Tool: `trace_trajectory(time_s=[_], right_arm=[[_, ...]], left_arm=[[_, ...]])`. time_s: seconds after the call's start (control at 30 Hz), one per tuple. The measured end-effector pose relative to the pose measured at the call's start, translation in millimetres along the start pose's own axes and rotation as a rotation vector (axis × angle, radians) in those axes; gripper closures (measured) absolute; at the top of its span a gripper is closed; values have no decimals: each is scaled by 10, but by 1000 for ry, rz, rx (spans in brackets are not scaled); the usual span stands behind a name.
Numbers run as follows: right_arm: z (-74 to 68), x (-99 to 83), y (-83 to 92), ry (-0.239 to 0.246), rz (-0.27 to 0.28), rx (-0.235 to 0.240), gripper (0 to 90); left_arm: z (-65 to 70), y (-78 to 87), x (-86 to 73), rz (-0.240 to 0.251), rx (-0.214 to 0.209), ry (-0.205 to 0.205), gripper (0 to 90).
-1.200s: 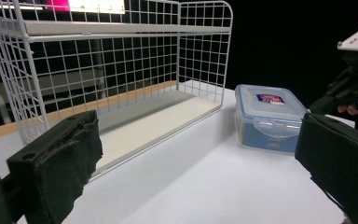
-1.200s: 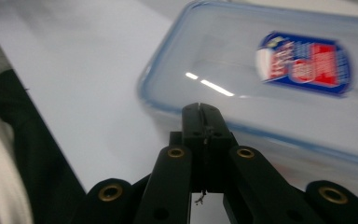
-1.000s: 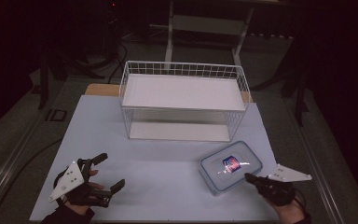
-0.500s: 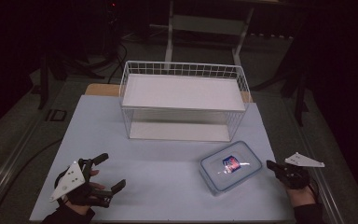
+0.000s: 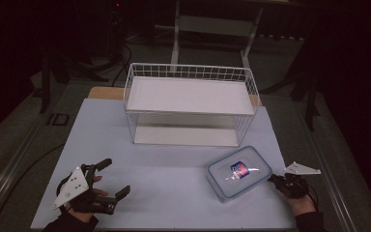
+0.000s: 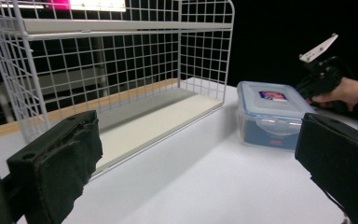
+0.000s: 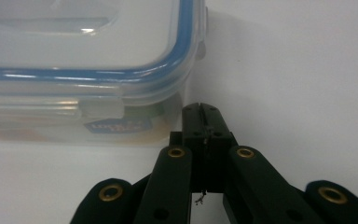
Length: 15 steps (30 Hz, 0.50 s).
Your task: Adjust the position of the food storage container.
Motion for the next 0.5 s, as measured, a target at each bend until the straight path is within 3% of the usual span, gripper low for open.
trace_trajectory(time_s=[0.23,0.5], right_arm=[[-56,-40,44,0,4,29,900],[-243,-33,54,57,14,97,900]], left_arm=[[7,-1,2,3,-6,1,5],[12,-14,-2,1,-12,3,5]])
Point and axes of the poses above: each handheld gripper's, and its own axes: y roughly backward along the jaws, x roughly out of its top, z roughly to its right, the point moved 7 cm from there along -y, roughly forward along the jaws, and after that the axes turned 6 degrees about -x, right-handed, at the moved point
